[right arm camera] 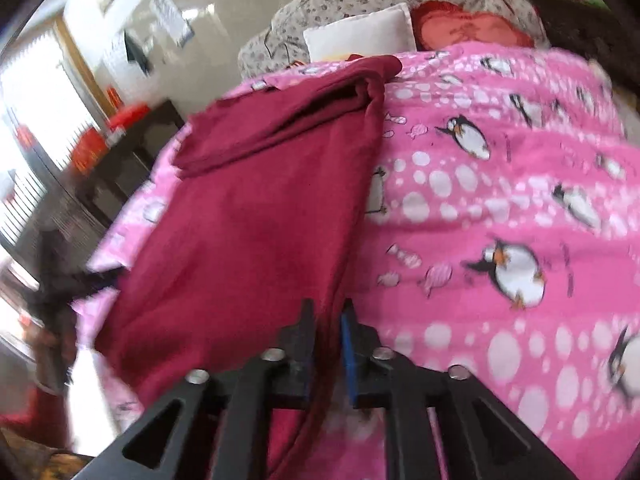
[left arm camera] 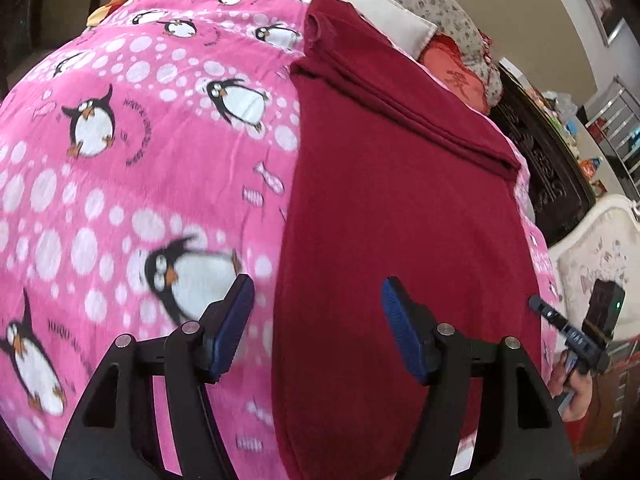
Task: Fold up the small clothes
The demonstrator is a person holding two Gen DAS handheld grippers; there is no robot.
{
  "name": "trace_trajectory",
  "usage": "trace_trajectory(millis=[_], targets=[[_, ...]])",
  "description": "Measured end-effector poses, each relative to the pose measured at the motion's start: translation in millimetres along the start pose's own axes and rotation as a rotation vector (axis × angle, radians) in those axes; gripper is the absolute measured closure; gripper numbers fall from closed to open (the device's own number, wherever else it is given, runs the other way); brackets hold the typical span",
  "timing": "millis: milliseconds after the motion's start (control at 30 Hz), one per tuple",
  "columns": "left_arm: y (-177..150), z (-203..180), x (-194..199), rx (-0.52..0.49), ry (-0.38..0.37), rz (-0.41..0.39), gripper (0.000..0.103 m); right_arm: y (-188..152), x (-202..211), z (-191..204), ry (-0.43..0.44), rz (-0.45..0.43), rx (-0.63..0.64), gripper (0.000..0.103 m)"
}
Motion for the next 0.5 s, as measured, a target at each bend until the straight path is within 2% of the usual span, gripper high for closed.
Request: trace_trajectory(millis=[33,100,233,300,400,500], targets=[[-5,0,2,-0.007,-0.003,0.006,0.036,-4,7,2,0.041,-0.006,-0.026,0.049],[-15,-1,4,-0.021,-0.002,0.014,0.035,-17,18,4,0.076,-0.003,-0.054,0.048],[-32,-1,11,-0.043,0.003,0.014,0.035,-51,23,7,0.069,0.059,-0.065,0.048],[-40,1,14,-0.037,0.0,0.026,0.035,-60,25,14,0.118,0.056,-0.085,0.048],[-45,0,15,-0.053,0.011,0.034,0.035,-65,23,26,0.238,0.05,-0.112,0.048],[-48,-3,15,-0.096,0.043,0.058,0.035,-65,18,29,0.257,0.037,-0.11,0.048]])
Point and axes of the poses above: each gripper's, at about its wrist camera, not at the fingertips, and x roughly against the way its jaws point, z to its left, y to its top, the point moved 9 cm from there along -x, roughly the way its jaws point, and after that the axes turned 11 degrees about y, right-handed, at the moved point
